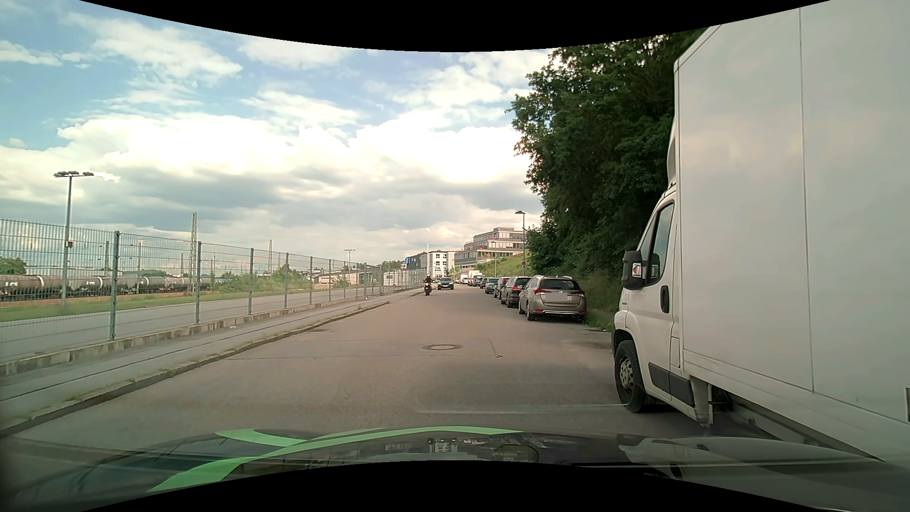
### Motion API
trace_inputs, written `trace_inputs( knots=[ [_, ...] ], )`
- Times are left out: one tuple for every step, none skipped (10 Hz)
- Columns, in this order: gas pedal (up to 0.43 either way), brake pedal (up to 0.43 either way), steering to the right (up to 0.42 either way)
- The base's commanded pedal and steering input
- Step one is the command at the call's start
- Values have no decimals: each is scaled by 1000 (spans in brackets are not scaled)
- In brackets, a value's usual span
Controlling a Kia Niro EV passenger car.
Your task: Follow the waypoints while adhering to traffic rules and regulations
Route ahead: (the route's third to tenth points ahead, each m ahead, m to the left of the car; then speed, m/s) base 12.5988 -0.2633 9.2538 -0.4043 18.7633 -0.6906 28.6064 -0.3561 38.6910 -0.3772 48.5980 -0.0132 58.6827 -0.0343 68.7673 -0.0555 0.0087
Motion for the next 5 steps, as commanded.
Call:
trace_inputs(
  knots=[
    [0, 500, 974],
    [0, 506, 975],
    [0, 500, 974],
    [0, 500, 974],
    [0, 500, 974]
  ],
)
